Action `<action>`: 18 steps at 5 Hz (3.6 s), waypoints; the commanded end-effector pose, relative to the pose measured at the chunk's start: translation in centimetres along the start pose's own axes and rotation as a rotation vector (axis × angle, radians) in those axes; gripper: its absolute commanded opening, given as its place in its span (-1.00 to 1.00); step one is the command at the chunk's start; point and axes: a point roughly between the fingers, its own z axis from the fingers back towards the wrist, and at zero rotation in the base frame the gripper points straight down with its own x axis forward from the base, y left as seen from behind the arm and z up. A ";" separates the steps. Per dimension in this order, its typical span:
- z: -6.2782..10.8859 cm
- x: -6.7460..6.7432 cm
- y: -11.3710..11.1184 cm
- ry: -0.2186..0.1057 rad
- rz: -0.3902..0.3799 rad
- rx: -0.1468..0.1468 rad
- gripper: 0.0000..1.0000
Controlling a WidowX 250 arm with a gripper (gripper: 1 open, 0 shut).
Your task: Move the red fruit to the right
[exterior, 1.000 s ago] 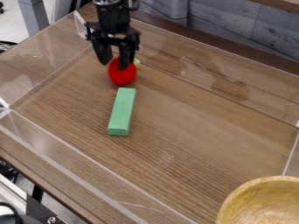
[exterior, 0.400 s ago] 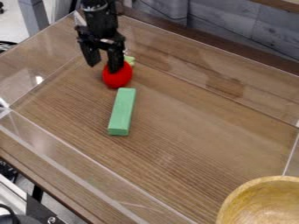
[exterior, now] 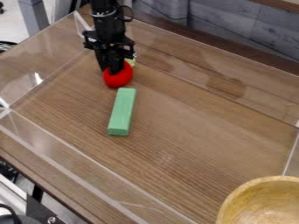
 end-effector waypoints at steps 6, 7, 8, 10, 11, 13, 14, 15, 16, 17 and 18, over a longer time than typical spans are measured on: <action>8.7 0.3 -11.5 -0.128 -0.146 -0.047 -1.00; 7.9 0.8 -14.3 -0.108 -0.235 -0.043 -1.00; 6.7 0.9 -15.7 -0.082 -0.303 -0.035 -1.00; 3.3 1.0 -15.8 -0.056 -0.414 -0.044 -1.00; 2.2 1.4 -15.4 -0.046 -0.445 -0.049 1.00; 2.9 1.7 -15.0 -0.060 -0.406 -0.029 -1.00; 3.2 2.2 -15.4 -0.060 -0.408 -0.029 -1.00; 3.3 2.6 -15.8 -0.059 -0.409 -0.036 1.00; 4.1 2.7 -17.0 -0.057 -0.398 -0.039 -1.00; 3.8 2.9 -17.0 -0.057 -0.380 -0.050 1.00; 3.9 3.1 -16.9 -0.064 -0.361 -0.057 1.00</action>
